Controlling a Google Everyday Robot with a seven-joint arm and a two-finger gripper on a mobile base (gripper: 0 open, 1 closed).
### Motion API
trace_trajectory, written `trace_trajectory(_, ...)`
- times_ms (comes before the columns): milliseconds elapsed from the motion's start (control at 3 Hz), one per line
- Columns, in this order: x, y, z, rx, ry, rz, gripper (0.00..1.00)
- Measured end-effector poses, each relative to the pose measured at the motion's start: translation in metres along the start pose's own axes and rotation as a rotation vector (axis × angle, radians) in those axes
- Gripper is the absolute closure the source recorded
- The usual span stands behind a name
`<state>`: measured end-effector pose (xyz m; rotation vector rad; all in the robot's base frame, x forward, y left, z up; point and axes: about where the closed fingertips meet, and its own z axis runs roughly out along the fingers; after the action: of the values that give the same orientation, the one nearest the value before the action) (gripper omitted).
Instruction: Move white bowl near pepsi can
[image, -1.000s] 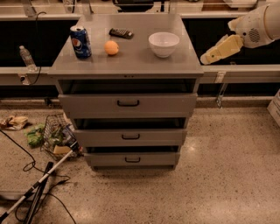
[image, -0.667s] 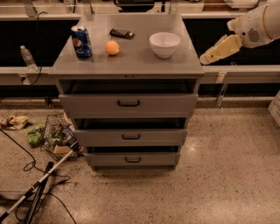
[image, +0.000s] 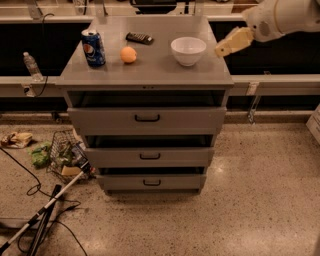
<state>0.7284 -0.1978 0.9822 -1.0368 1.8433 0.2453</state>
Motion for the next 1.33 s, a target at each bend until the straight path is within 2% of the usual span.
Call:
trace_trajectory(333,-0.024,-0.013,0.036,-0.017,-0.047,0.010,0.00)
trace_trajectory(667,-0.045,-0.015,0.082,-0.062,-0.084,0.034,0.00)
trace_trajectory(1000,-0.039,-0.006,0.115,-0.111,-0.060,0.071,0.00)
trace_trajectory(1333,-0.023,-0.001,0.138,-0.133,-0.012,0.094,0.00)
